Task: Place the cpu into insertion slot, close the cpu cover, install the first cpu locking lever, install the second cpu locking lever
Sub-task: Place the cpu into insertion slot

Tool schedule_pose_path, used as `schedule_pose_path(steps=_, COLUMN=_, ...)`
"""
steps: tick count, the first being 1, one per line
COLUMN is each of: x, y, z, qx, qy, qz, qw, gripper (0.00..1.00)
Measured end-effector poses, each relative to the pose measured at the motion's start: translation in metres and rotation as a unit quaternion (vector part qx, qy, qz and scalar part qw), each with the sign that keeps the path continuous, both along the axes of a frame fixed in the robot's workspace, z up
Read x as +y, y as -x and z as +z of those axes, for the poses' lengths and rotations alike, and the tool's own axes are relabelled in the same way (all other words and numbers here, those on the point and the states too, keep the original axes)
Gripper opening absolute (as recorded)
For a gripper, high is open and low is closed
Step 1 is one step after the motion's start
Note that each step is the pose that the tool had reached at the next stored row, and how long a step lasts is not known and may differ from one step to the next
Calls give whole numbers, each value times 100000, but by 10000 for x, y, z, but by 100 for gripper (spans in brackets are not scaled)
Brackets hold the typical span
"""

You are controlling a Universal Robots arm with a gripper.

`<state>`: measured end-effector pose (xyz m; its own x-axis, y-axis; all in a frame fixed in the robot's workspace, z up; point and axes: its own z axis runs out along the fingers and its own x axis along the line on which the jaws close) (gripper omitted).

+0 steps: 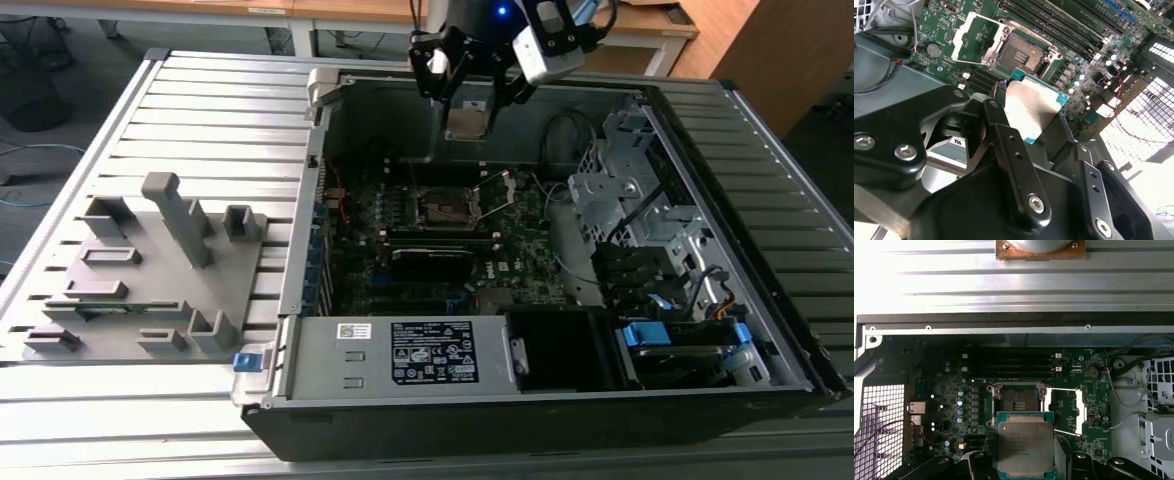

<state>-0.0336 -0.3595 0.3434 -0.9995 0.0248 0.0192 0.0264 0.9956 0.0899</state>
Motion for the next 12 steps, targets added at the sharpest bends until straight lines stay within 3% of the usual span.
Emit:
schedule_pose_path(steps=8, x=0, y=0, z=-19, qx=-4, qy=-9, qz=-1, qw=100000, gripper=54)
schedule_pose_path(steps=12, x=0, y=0, z=-63, qx=1, qy=4, qz=0, qw=100000, gripper=54)
